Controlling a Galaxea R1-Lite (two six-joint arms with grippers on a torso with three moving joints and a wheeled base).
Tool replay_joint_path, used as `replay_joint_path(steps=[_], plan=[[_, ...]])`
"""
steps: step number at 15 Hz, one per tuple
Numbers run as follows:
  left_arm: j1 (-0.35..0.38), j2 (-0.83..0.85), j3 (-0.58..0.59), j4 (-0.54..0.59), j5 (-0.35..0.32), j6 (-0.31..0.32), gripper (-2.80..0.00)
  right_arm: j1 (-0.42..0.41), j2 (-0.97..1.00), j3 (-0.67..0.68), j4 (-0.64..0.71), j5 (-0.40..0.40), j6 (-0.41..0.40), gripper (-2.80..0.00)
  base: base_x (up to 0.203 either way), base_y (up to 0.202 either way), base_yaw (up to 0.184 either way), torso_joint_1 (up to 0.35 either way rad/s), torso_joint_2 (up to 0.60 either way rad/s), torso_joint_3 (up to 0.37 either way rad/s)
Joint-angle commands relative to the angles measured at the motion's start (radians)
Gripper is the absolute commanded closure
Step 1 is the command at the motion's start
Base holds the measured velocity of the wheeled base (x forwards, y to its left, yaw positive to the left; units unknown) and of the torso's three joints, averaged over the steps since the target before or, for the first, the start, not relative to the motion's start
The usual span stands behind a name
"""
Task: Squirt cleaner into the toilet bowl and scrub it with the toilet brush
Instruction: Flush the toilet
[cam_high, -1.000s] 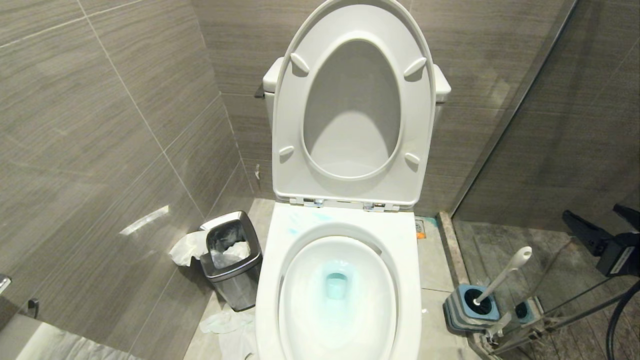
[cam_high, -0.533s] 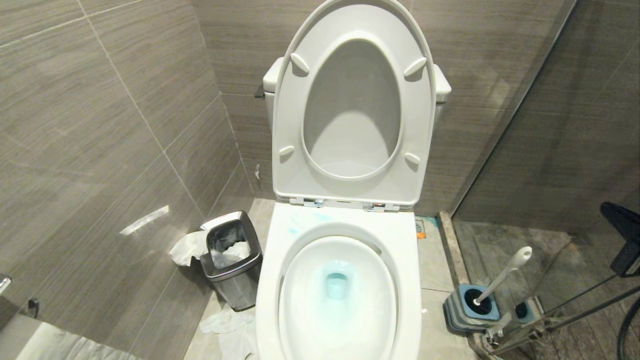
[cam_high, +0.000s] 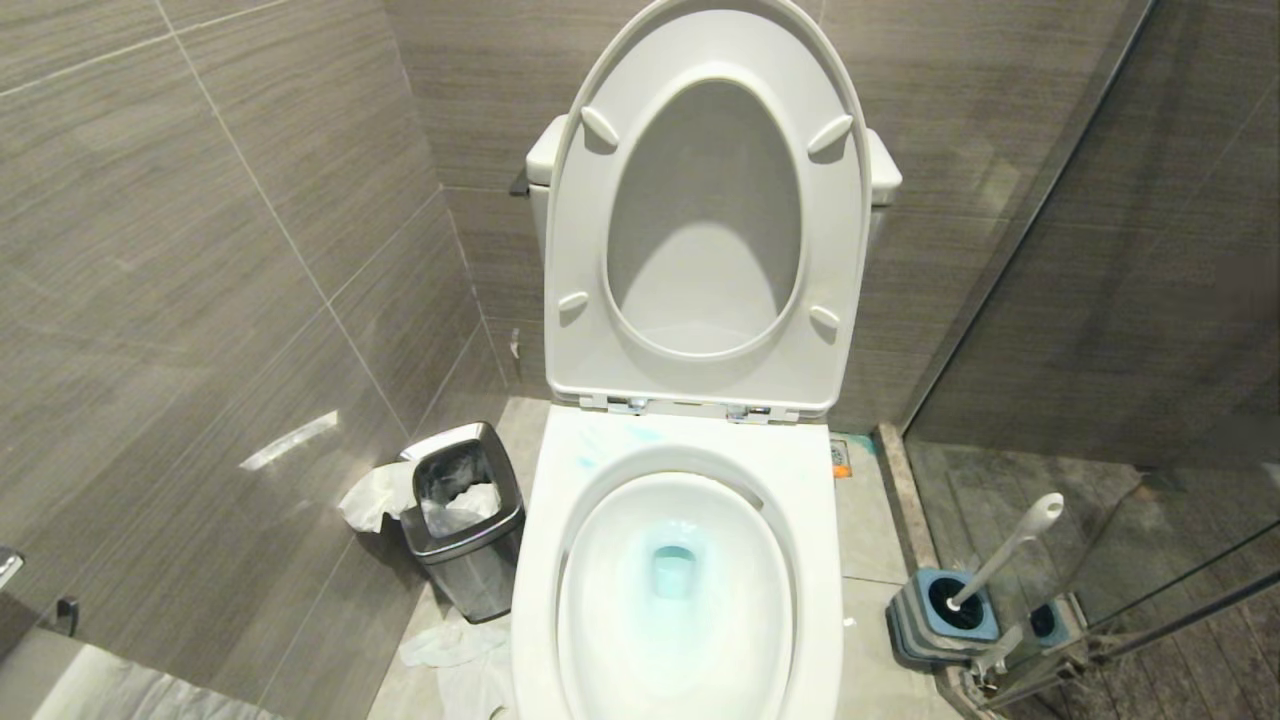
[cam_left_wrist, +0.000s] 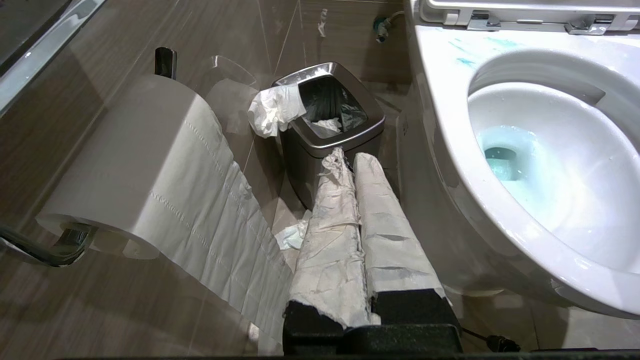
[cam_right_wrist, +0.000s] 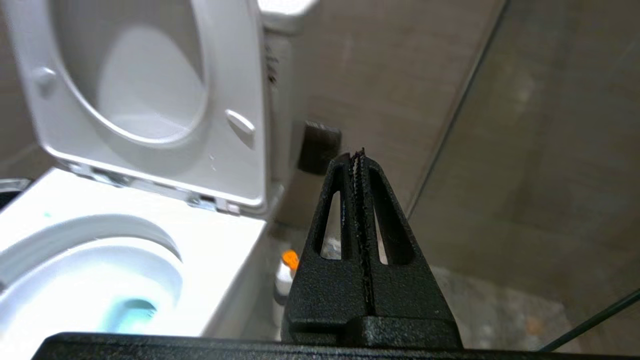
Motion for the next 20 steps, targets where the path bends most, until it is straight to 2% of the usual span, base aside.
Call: replay_joint_path(steps=[1, 3, 6, 11, 16, 20], plan=[[0.000, 0.000, 0.002, 0.000, 0.000, 0.000, 0.00, 0.022, -0.137, 0.046, 0.000, 0.005, 0.003, 0.00, 0.000, 0.000, 0.000, 0.000, 0.00, 0.000], [0.000, 0.000, 0.002, 0.000, 0.000, 0.000, 0.00, 0.025, -0.218, 0.080, 0.001, 0.006, 0.020, 0.00, 0.000, 0.000, 0.000, 0.000, 0.00, 0.000], [0.000, 0.000, 0.002, 0.000, 0.000, 0.000, 0.00, 0.045, -0.289, 0.047, 0.007, -0.011, 0.034, 0.00, 0.000, 0.000, 0.000, 0.000, 0.00, 0.000], [0.000, 0.000, 0.002, 0.000, 0.000, 0.000, 0.00, 0.046, -0.387, 0.030, 0.113, -0.014, 0.034, 0.00, 0.000, 0.000, 0.000, 0.000, 0.00, 0.000], [0.000, 0.000, 0.002, 0.000, 0.000, 0.000, 0.00, 0.040, -0.489, 0.109, 0.167, -0.012, 0.033, 0.00, 0.000, 0.000, 0.000, 0.000, 0.00, 0.000], [0.000, 0.000, 0.002, 0.000, 0.000, 0.000, 0.00, 0.013, -0.578, 0.115, 0.264, -0.007, 0.033, 0.00, 0.000, 0.000, 0.000, 0.000, 0.00, 0.000]])
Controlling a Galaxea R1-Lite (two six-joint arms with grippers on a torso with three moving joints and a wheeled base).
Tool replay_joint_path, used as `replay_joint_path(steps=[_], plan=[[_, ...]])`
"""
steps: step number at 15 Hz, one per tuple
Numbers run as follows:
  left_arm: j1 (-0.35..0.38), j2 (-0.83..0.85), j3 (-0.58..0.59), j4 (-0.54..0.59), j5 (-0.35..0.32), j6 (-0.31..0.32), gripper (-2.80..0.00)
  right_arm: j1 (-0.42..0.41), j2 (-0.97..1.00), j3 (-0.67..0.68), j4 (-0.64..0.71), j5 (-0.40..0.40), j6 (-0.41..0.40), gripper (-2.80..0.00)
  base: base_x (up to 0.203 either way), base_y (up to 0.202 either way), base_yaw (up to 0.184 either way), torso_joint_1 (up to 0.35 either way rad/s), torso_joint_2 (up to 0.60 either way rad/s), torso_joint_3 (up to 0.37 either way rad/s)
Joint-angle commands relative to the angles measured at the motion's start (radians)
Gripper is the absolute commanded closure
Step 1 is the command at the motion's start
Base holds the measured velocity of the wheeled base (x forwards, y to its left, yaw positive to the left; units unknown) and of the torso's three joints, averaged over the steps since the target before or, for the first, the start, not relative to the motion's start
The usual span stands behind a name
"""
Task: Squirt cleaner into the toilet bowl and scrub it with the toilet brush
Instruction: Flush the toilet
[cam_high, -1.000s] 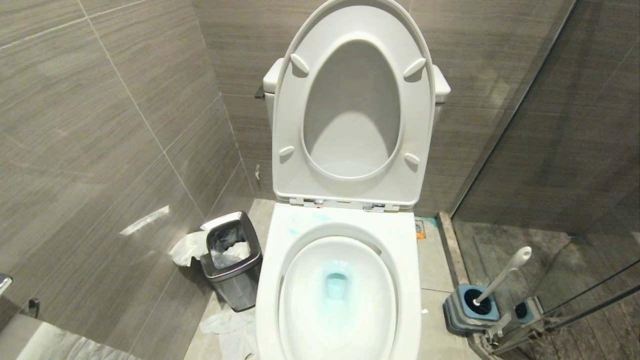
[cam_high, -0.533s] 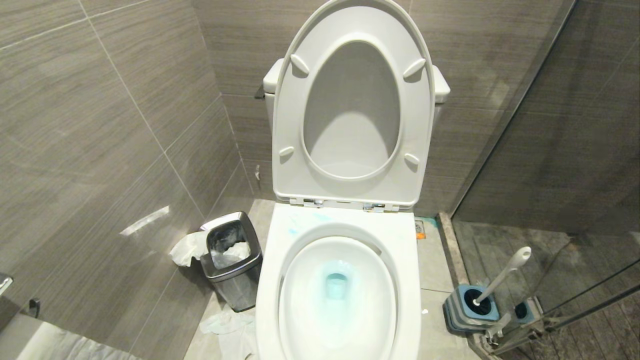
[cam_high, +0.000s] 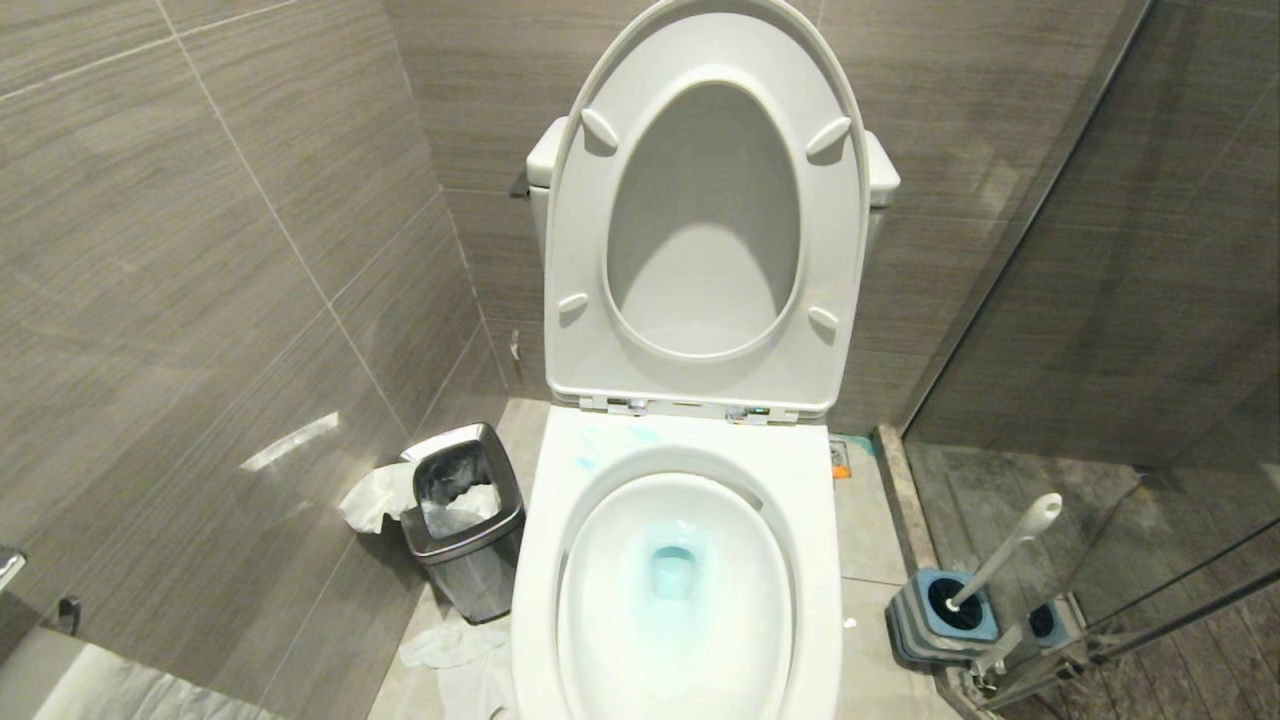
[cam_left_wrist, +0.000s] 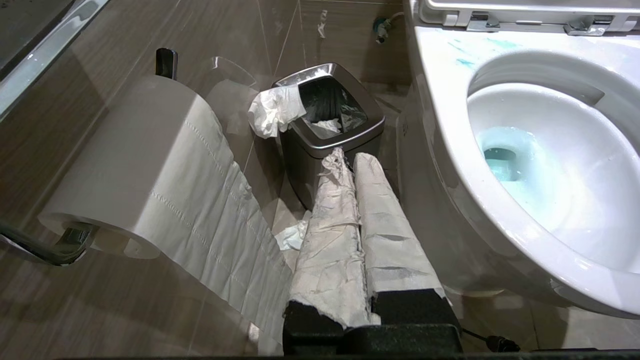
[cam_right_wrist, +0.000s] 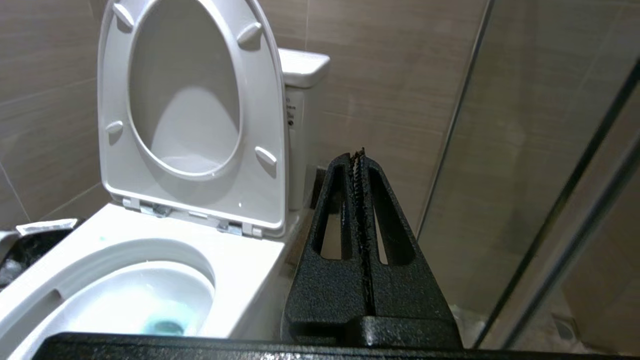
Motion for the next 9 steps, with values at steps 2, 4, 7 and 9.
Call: replay_joint_path(steps=[2, 4, 7, 9], plan=[[0.000, 0.000, 0.002, 0.000, 0.000, -0.001, 0.00, -0.037, -0.108, 0.023, 0.040, 0.000, -0.001, 0.00, 0.000, 0.000, 0.000, 0.000, 0.00, 0.000], [0.000, 0.000, 0.002, 0.000, 0.000, -0.001, 0.00, -0.059, -0.151, 0.034, 0.083, 0.001, -0.001, 0.00, 0.000, 0.000, 0.000, 0.000, 0.00, 0.000], [0.000, 0.000, 0.002, 0.000, 0.000, -0.001, 0.00, -0.097, -0.189, 0.036, 0.136, 0.012, 0.000, 0.00, 0.000, 0.000, 0.000, 0.000, 0.00, 0.000], [0.000, 0.000, 0.002, 0.000, 0.000, -0.001, 0.00, -0.097, -0.191, 0.041, 0.138, 0.014, 0.001, 0.00, 0.000, 0.000, 0.000, 0.000, 0.00, 0.000]])
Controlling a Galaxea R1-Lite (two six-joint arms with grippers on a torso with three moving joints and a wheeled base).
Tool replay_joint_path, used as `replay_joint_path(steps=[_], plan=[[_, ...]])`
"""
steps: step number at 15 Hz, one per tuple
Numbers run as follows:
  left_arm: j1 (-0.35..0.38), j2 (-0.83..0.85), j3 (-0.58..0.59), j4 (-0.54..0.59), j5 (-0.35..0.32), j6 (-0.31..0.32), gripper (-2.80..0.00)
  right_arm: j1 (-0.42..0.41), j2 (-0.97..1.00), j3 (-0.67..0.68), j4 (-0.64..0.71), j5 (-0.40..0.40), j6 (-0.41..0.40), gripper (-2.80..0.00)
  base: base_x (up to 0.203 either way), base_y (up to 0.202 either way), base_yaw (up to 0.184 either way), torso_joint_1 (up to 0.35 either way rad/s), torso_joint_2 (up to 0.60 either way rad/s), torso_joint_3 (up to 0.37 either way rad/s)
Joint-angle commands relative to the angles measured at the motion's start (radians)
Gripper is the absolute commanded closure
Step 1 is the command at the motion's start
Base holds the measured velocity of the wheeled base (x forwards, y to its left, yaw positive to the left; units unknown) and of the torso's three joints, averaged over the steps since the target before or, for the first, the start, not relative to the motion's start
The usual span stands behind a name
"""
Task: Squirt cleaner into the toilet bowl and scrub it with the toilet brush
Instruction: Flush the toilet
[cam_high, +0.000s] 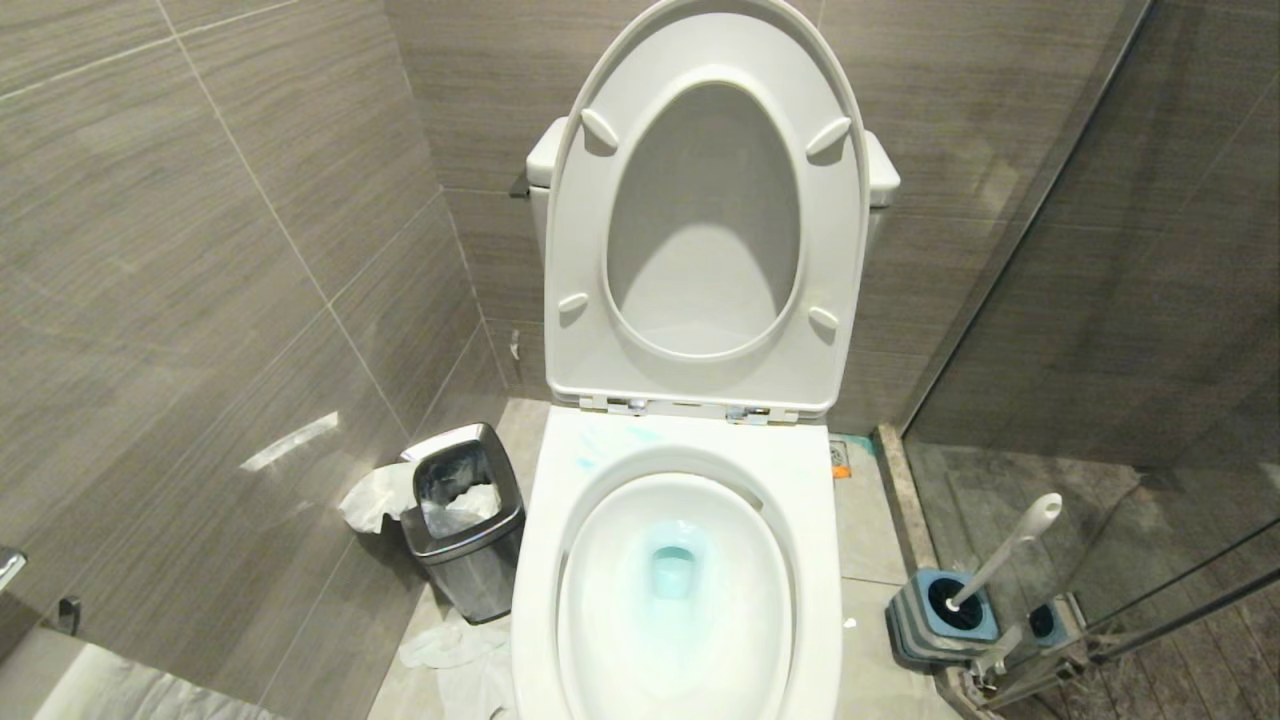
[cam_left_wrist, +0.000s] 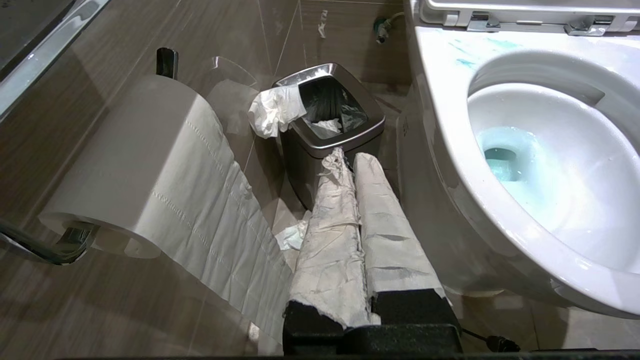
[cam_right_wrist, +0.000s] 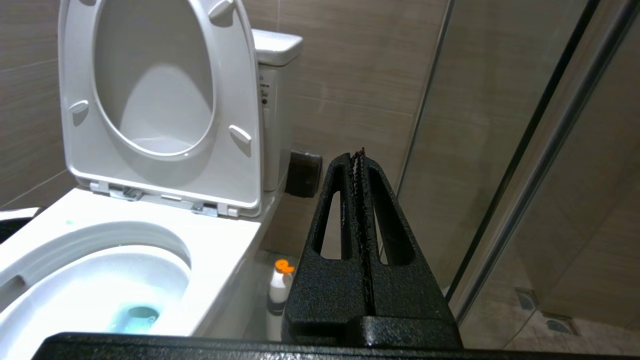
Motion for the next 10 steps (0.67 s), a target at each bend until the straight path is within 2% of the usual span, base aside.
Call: replay_joint_path(steps=[1, 8, 10], plan=[[0.000, 0.000, 0.002, 0.000, 0.000, 0.000, 0.00, -0.005, -0.026, 0.010, -0.001, 0.000, -0.001, 0.00, 0.000, 0.000, 0.000, 0.000, 0.00, 0.000], [0.000, 0.000, 0.002, 0.000, 0.000, 0.000, 0.00, -0.004, -0.110, 0.079, 0.011, -0.011, -0.001, 0.00, 0.000, 0.000, 0.000, 0.000, 0.00, 0.000], [0.000, 0.000, 0.002, 0.000, 0.000, 0.000, 0.00, -0.003, -0.148, 0.081, 0.070, -0.019, 0.000, 0.00, 0.000, 0.000, 0.000, 0.000, 0.00, 0.000]])
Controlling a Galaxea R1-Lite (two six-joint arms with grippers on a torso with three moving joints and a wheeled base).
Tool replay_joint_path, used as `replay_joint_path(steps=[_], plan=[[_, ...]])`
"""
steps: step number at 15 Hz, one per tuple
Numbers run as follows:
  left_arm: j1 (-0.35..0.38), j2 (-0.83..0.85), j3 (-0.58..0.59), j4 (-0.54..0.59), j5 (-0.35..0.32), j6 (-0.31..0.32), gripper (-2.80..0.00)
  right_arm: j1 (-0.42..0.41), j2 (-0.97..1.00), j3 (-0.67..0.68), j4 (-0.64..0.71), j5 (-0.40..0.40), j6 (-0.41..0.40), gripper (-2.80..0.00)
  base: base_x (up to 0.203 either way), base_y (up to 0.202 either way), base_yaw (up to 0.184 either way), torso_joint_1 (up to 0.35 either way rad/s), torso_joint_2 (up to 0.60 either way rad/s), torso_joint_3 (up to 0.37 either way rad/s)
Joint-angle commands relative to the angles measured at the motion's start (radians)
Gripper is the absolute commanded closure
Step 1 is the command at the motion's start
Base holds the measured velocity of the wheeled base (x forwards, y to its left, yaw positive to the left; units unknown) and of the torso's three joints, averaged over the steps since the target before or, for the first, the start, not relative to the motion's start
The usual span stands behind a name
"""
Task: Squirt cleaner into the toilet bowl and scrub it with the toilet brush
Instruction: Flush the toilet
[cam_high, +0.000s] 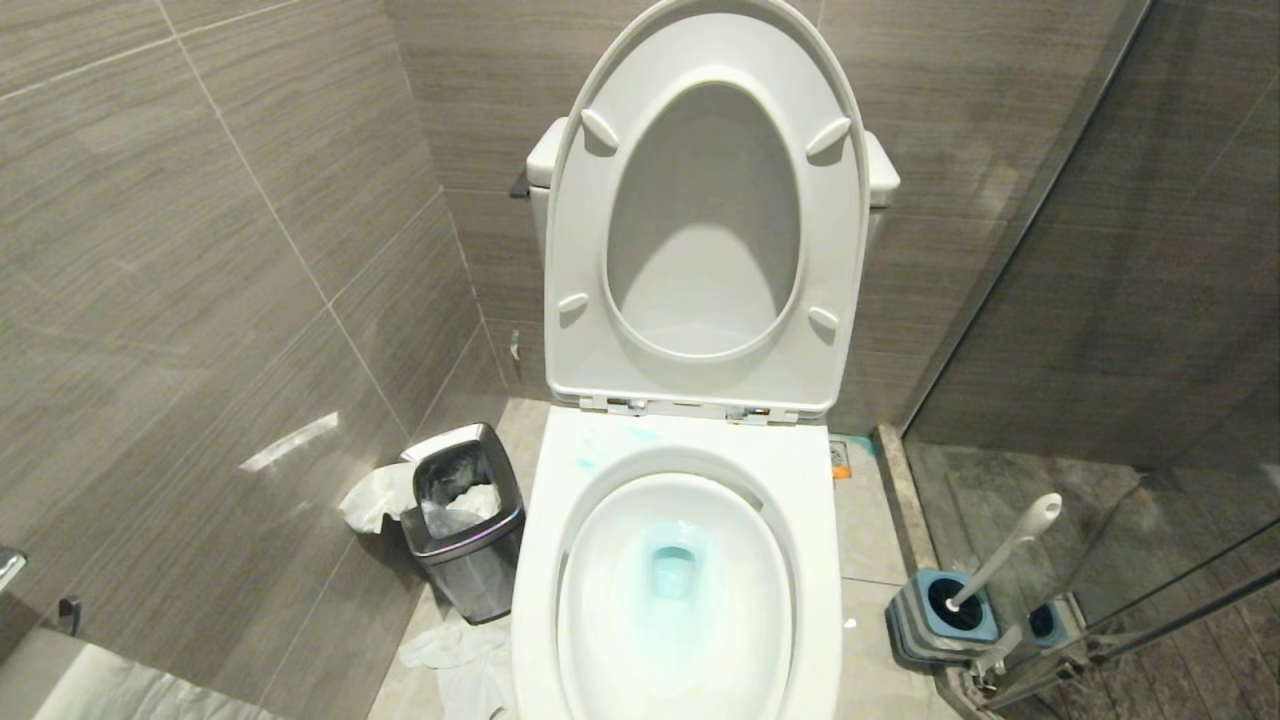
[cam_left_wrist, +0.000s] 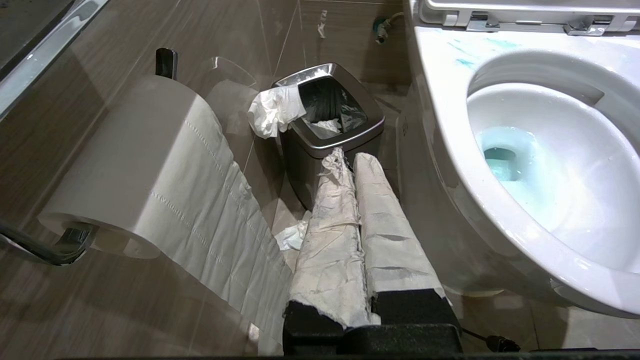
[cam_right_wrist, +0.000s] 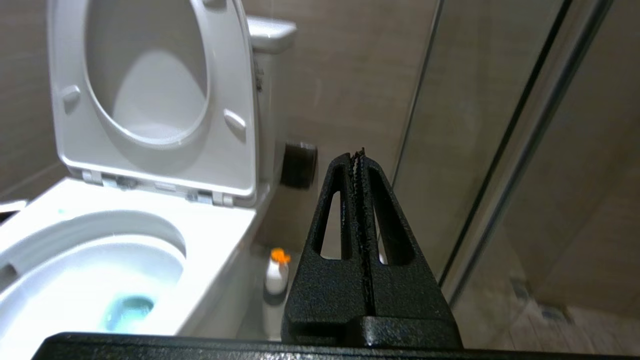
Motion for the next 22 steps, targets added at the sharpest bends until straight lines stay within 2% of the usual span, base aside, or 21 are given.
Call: replay_joint_path(steps=[1, 4, 7, 13, 18, 22], plan=[[0.000, 0.000, 0.002, 0.000, 0.000, 0.000, 0.00, 0.000, -0.061, 0.004, 0.056, -0.003, 0.000, 0.00, 0.000, 0.000, 0.000, 0.000, 0.00, 0.000], [0.000, 0.000, 0.002, 0.000, 0.000, 0.000, 0.00, 0.001, -0.084, 0.004, 0.149, 0.002, 0.003, 0.00, 0.000, 0.000, 0.000, 0.000, 0.00, 0.000], [0.000, 0.000, 0.002, 0.000, 0.000, 0.000, 0.00, 0.001, -0.084, 0.005, 0.275, 0.007, 0.042, 0.00, 0.000, 0.000, 0.000, 0.000, 0.00, 0.000], [0.000, 0.000, 0.002, 0.000, 0.000, 0.000, 0.00, 0.000, -0.084, 0.005, 0.480, 0.009, 0.041, 0.00, 0.000, 0.000, 0.000, 0.000, 0.00, 0.000], [0.000, 0.000, 0.002, 0.000, 0.000, 0.000, 0.00, 0.001, -0.084, 0.003, 0.494, 0.008, 0.120, 0.00, 0.000, 0.000, 0.000, 0.000, 0.00, 0.000], [0.000, 0.000, 0.002, 0.000, 0.000, 0.000, 0.00, 0.001, -0.084, 0.004, 0.494, 0.003, 0.129, 0.00, 0.000, 0.000, 0.000, 0.000, 0.00, 0.000]])
